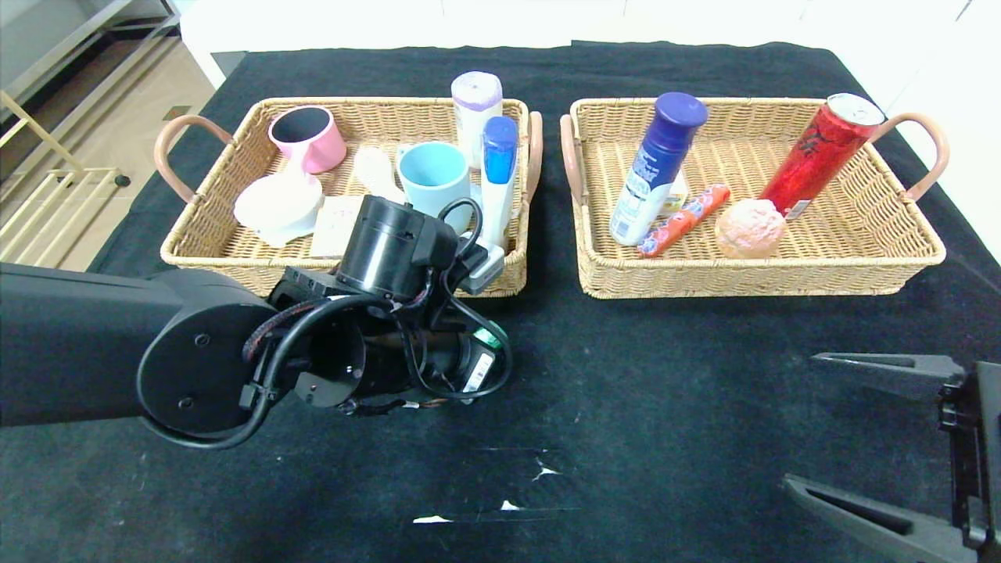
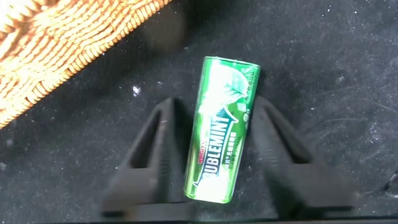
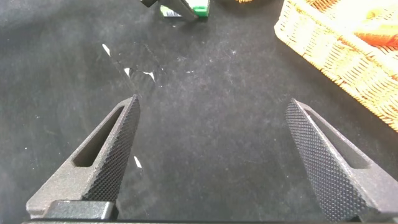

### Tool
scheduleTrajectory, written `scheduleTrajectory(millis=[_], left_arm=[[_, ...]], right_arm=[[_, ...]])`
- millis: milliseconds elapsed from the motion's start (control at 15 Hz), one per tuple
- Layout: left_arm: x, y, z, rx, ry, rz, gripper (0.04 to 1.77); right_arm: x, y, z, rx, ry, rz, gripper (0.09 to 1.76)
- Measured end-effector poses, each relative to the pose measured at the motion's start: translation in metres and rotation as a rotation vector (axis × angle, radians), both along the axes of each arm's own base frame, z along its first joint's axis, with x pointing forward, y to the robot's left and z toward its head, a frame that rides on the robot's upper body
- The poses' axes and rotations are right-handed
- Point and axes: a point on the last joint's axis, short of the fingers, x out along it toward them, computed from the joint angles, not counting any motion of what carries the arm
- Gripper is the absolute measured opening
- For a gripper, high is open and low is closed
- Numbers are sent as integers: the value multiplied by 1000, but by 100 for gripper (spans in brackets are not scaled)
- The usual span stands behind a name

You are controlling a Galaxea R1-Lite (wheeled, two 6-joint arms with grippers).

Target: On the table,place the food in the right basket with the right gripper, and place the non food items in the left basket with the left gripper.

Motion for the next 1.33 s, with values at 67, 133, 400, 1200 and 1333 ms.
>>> scheduleTrajectory(millis=[67, 133, 400, 1200, 1333], left_arm=[[0, 0, -1, 1, 1, 1, 73], [0, 0, -1, 2, 1, 1, 54], [-1, 0, -4, 6, 8, 1, 54], [-1, 0, -4, 9, 10, -1, 54], [-3, 1, 1, 1, 4, -3, 54]], right_arm=[[0, 0, 0, 0, 1, 0, 171], [0, 0, 0, 0, 1, -1, 171], [0, 0, 0, 0, 0, -1, 171], [0, 0, -2, -7, 3, 3, 171], [-1, 0, -1, -5, -1, 3, 171]])
